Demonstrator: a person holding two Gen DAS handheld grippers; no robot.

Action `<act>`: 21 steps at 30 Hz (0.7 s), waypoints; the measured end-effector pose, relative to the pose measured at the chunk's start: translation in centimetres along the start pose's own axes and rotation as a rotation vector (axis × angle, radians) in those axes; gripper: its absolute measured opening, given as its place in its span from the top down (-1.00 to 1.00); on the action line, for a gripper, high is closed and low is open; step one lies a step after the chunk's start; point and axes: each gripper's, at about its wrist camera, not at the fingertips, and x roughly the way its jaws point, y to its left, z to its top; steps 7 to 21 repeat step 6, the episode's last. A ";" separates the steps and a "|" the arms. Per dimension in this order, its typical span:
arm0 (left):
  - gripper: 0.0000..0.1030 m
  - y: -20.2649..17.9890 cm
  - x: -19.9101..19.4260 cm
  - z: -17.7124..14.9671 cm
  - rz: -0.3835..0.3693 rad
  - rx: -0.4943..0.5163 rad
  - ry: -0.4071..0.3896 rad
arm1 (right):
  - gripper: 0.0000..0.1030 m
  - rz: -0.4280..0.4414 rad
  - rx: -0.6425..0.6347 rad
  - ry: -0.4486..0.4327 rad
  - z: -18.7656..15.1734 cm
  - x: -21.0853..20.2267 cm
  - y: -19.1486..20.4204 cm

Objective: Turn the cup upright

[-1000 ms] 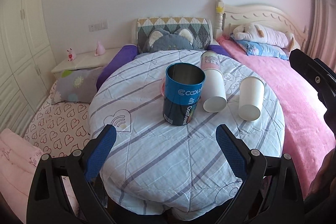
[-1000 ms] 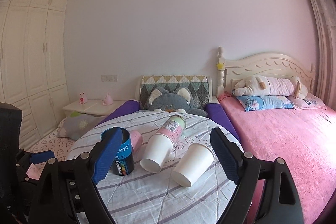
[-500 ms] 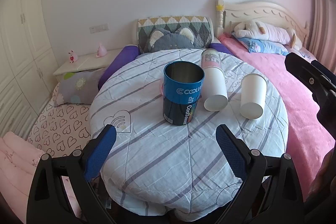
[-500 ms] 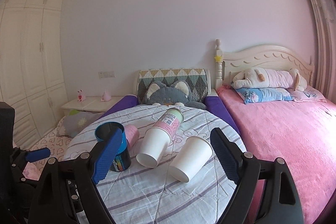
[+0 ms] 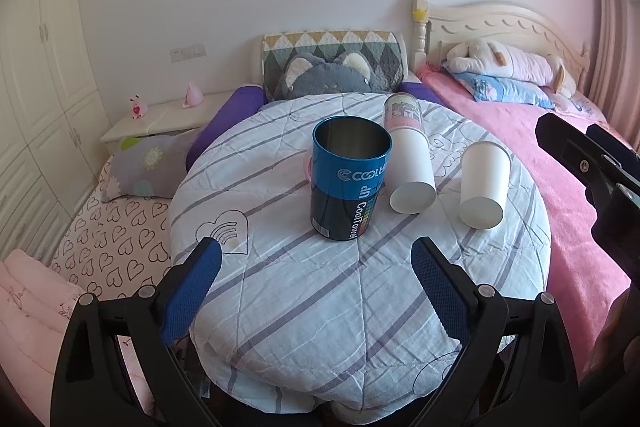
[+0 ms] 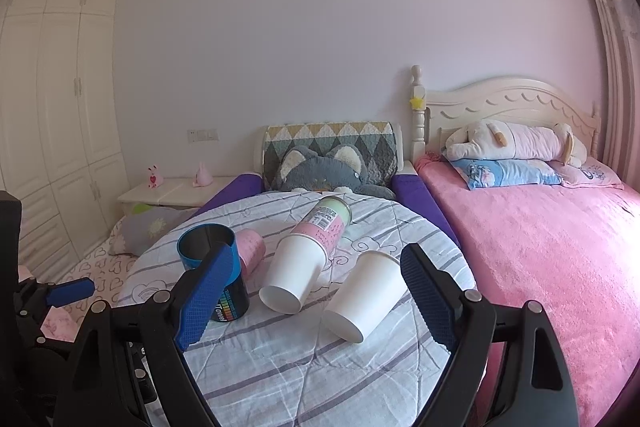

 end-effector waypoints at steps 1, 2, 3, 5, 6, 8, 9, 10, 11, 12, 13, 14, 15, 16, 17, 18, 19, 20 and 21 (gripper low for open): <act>-0.89 0.1 0.0 0.0 -0.007 -0.006 -0.004 | -0.69 0.000 0.000 0.003 0.0 0.1 0.0; -0.89 0.2 -0.1 0.0 -0.013 -0.010 -0.015 | -0.69 0.000 0.002 0.004 0.0 0.1 0.0; -0.89 0.3 -0.1 0.0 -0.014 -0.014 -0.025 | -0.69 0.000 0.003 0.006 0.0 0.2 0.0; -0.89 0.5 -0.1 0.1 -0.019 -0.022 -0.037 | -0.69 0.001 0.003 0.011 -0.1 0.3 0.0; -0.89 0.6 0.0 0.2 -0.018 -0.025 -0.037 | -0.69 0.001 0.003 0.014 -0.1 0.4 0.0; -0.89 0.6 0.0 0.2 -0.018 -0.025 -0.037 | -0.69 0.001 0.003 0.014 -0.1 0.4 0.0; -0.89 0.6 0.0 0.2 -0.018 -0.025 -0.037 | -0.69 0.001 0.003 0.014 -0.1 0.4 0.0; -0.89 0.6 0.0 0.2 -0.018 -0.025 -0.037 | -0.69 0.001 0.003 0.014 -0.1 0.4 0.0; -0.89 0.6 0.0 0.2 -0.018 -0.025 -0.037 | -0.69 0.001 0.003 0.014 -0.1 0.4 0.0; -0.89 0.6 0.0 0.2 -0.018 -0.025 -0.037 | -0.69 0.001 0.003 0.014 -0.1 0.4 0.0; -0.89 0.6 0.0 0.2 -0.018 -0.025 -0.037 | -0.69 0.001 0.003 0.014 -0.1 0.4 0.0; -0.89 0.6 0.0 0.2 -0.018 -0.025 -0.037 | -0.69 0.001 0.003 0.014 -0.1 0.4 0.0; -0.89 0.6 0.0 0.2 -0.018 -0.025 -0.037 | -0.69 0.001 0.003 0.014 -0.1 0.4 0.0; -0.89 0.6 0.0 0.2 -0.018 -0.025 -0.037 | -0.69 0.001 0.003 0.014 -0.1 0.4 0.0; -0.89 0.6 0.0 0.2 -0.018 -0.025 -0.037 | -0.69 0.001 0.003 0.014 -0.1 0.4 0.0; -0.89 0.6 0.0 0.2 -0.018 -0.025 -0.037 | -0.69 0.001 0.003 0.014 -0.1 0.4 0.0; -0.89 0.6 0.0 0.2 -0.018 -0.025 -0.037 | -0.69 0.001 0.003 0.014 -0.1 0.4 0.0; -0.89 0.6 0.0 0.2 -0.018 -0.025 -0.037 | -0.69 0.001 0.003 0.014 -0.1 0.4 0.0; -0.89 0.6 0.0 0.2 -0.018 -0.025 -0.037 | -0.69 0.001 0.003 0.014 -0.1 0.4 0.0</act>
